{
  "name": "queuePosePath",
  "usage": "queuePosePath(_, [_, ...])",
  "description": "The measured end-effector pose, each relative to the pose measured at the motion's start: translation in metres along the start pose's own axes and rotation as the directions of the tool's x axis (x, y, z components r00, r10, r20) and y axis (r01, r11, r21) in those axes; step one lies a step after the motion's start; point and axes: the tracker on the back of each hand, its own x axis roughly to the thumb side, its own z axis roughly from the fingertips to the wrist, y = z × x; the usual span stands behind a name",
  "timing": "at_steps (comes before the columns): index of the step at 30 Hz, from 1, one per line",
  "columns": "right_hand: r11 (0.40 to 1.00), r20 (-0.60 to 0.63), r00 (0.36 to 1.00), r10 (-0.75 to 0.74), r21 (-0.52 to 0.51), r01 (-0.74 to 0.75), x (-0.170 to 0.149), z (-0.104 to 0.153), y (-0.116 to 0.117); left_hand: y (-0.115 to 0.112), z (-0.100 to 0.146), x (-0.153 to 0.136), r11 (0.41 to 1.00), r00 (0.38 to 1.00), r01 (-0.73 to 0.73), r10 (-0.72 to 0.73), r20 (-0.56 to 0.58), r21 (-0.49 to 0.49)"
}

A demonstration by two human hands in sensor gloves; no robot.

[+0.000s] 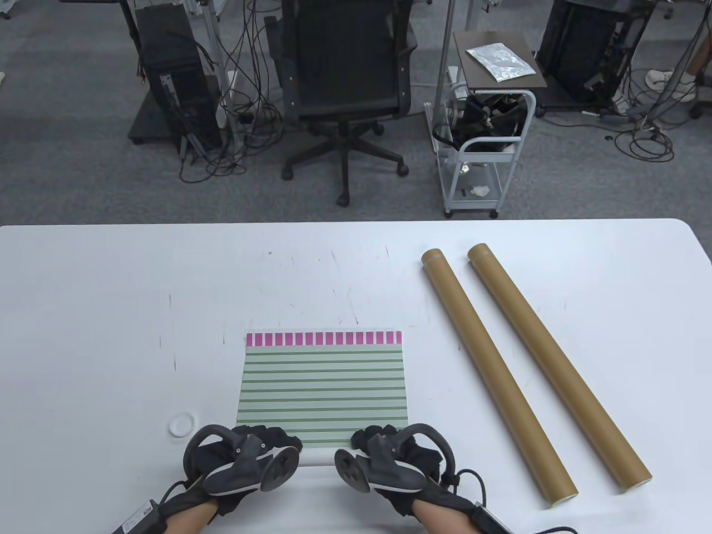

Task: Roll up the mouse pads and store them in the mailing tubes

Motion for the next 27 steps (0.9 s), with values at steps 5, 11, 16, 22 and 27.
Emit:
queuePosePath(5, [0.999, 0.013, 1.0, 0.01, 0.034, -0.011, 0.001, 0.0, 0.002, -0.004, -0.004, -0.002, 0.999, 1.0, -0.009, 0.008, -0.019, -0.053])
queuePosePath(11, [0.995, -0.026, 0.998, 0.052, -0.079, -0.054, -0.001, 0.005, -0.005, -0.007, -0.008, -0.003, 0.997, 0.999, -0.004, 0.001, -0.039, -0.076])
queuePosePath(16, [0.987, -0.015, 0.991, 0.132, -0.088, -0.132, 0.007, -0.001, -0.001, -0.005, -0.007, -0.006, 0.998, 0.999, -0.008, 0.005, -0.039, -0.068])
queuePosePath(22, [0.994, -0.002, 0.995, 0.103, -0.037, -0.103, 0.006, -0.005, 0.001, -0.003, -0.002, -0.002, 0.998, 0.998, 0.06, -0.06, -0.028, 0.009])
queuePosePath(27, [0.993, 0.002, 0.993, 0.116, -0.034, -0.116, 0.006, -0.004, 0.004, -0.006, -0.004, -0.004, 0.999, 0.999, 0.028, -0.029, -0.04, -0.022])
